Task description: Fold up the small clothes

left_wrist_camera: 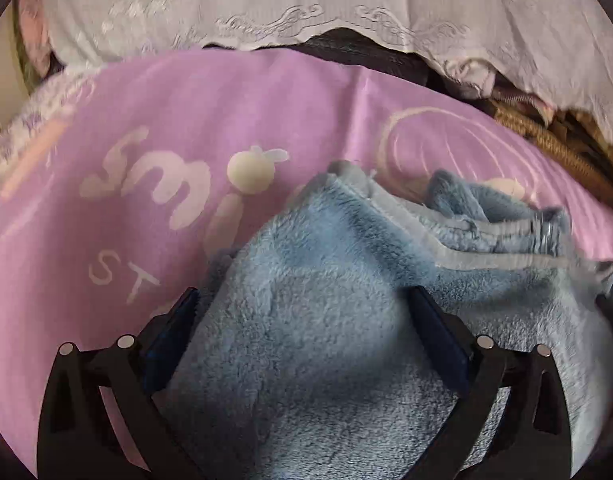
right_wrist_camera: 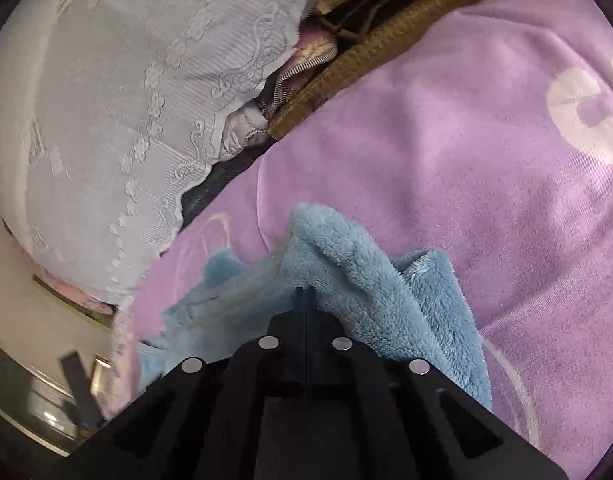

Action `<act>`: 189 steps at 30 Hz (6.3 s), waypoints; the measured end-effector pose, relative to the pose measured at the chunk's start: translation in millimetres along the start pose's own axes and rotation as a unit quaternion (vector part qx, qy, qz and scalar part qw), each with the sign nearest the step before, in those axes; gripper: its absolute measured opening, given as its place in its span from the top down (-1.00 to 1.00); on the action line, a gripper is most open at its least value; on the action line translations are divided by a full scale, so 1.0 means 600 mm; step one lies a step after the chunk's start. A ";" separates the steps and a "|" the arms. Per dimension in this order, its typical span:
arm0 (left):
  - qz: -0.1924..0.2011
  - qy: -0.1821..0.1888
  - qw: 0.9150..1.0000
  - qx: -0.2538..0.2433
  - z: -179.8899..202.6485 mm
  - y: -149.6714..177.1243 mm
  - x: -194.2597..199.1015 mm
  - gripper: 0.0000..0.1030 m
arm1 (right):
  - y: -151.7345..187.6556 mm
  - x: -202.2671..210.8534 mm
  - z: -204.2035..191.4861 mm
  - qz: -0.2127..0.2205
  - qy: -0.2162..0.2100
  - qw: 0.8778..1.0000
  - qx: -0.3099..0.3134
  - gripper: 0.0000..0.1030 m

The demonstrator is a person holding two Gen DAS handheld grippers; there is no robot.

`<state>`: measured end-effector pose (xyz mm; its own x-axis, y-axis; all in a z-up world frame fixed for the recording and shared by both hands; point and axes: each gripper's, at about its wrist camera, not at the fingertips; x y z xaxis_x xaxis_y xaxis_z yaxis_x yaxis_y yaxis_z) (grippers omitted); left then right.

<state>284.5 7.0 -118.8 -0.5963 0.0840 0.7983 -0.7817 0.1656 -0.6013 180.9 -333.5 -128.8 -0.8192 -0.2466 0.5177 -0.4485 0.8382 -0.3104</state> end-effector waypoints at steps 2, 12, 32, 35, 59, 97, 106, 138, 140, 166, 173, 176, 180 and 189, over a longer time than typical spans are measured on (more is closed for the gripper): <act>0.002 -0.004 1.000 0.016 -0.016 0.000 0.001 -0.92 | -0.010 0.014 0.007 0.035 0.032 0.999 0.013 1.00; 0.096 -0.012 0.994 -0.050 0.040 -0.011 0.105 -0.92 | 0.054 0.040 -0.085 0.021 -0.022 0.997 0.072 0.54; 0.058 0.013 0.996 -0.063 0.030 0.060 0.111 -0.91 | 0.204 0.037 -0.141 -0.047 -0.010 0.979 0.197 0.33; 0.027 -0.023 0.996 -0.081 0.036 0.092 0.069 -0.92 | 0.216 0.027 -0.113 -0.060 0.022 0.977 0.202 0.47; 0.056 -0.053 0.995 -0.068 0.025 0.171 0.151 -0.92 | 0.263 0.124 -0.062 -0.023 -0.002 0.987 0.158 0.23; 0.098 -0.089 0.986 -0.100 0.125 0.152 0.227 -0.92 | 0.219 0.181 0.057 -0.030 -0.048 0.998 -0.038 -0.06; 0.048 -0.082 0.991 -0.091 0.149 0.148 0.142 -0.92 | 0.189 0.182 0.082 -0.031 -0.089 0.990 -0.106 -0.05; 0.079 -0.124 0.984 -0.100 0.109 0.108 0.178 -0.92 | 0.127 0.128 -0.009 0.173 0.036 0.983 -0.051 0.30; 0.070 -0.130 0.985 -0.092 0.083 0.096 0.173 -0.92 | 0.132 0.132 -0.028 0.181 0.044 0.982 -0.020 0.31; 0.052 0.177 0.981 -0.065 0.060 -0.013 0.111 -0.89 | 0.275 0.143 -0.215 0.183 0.027 0.947 0.264 0.31; 0.055 0.200 0.978 -0.031 0.021 -0.025 0.117 -0.89 | 0.290 0.136 -0.253 0.185 0.025 0.941 0.282 0.31; 0.059 0.200 0.978 -0.013 -0.008 -0.031 0.120 -0.89 | 0.301 0.125 -0.281 0.183 0.023 0.936 0.301 0.31; 0.062 0.192 0.979 0.007 -0.047 -0.037 0.123 -0.88 | 0.324 0.107 -0.315 0.182 0.021 0.929 0.321 0.31; 0.050 0.135 0.989 0.025 -0.149 -0.017 0.097 -0.87 | 0.405 0.028 -0.362 0.161 0.030 0.916 0.367 0.31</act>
<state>274.2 98.2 -62.9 -0.6064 0.3582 0.7099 -0.7330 0.0943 -0.6736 135.8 -28.4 -22.1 -0.9402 0.0016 0.3405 -0.3238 0.3049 -0.8956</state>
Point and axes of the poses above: each gripper's, at about its wrist camera, not at the fingertips, and x roughly against the way its jaws point, z to its right, y to its underside, and after that the axes turned 13 degrees about -x, right-handed
